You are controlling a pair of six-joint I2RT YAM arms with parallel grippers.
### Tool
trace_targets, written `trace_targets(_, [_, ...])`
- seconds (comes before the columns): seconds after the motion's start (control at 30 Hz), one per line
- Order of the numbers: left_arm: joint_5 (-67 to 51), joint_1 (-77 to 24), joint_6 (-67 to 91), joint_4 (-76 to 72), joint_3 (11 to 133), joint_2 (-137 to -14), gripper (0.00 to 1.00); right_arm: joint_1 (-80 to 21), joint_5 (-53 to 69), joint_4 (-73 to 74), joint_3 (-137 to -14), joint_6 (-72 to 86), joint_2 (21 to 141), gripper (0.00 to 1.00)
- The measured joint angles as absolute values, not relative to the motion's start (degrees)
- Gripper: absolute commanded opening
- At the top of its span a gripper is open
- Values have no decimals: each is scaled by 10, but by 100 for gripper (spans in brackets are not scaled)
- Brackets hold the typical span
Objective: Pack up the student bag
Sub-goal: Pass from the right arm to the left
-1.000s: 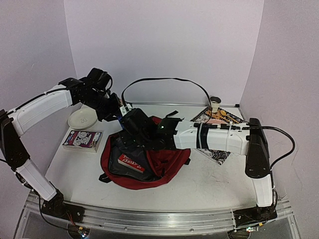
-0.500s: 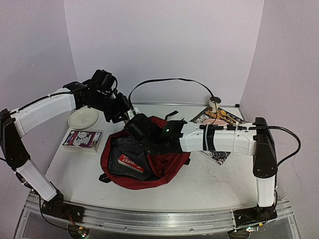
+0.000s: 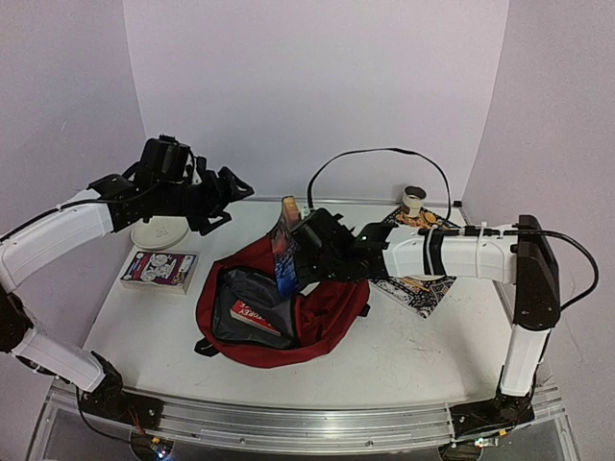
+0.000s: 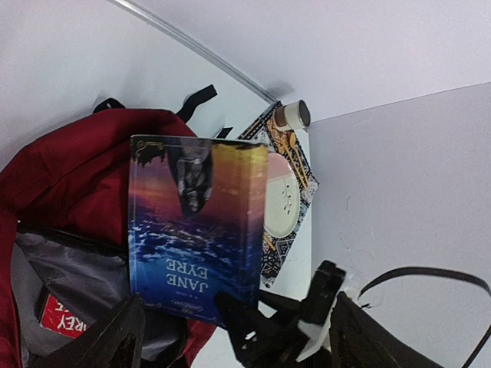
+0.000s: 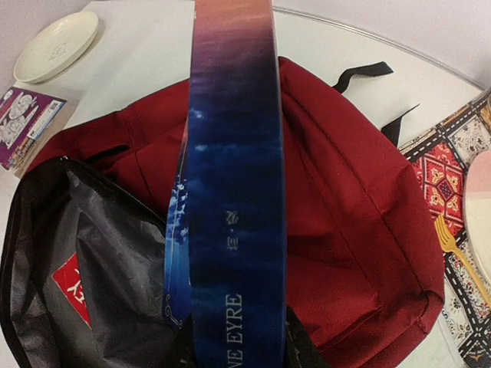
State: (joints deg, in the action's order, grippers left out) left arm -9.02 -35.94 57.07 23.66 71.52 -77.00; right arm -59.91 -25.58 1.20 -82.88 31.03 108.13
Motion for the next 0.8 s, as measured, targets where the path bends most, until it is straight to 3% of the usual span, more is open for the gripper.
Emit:
trace_targets(0.33, [-100,-359,625,142,528,-727,95,-538,-131,-110,-693,415,973,0])
trace_targets(0.8, [-149,-368,710,-41,464,-748,100,-504,-78,-295,-588,581,895,0])
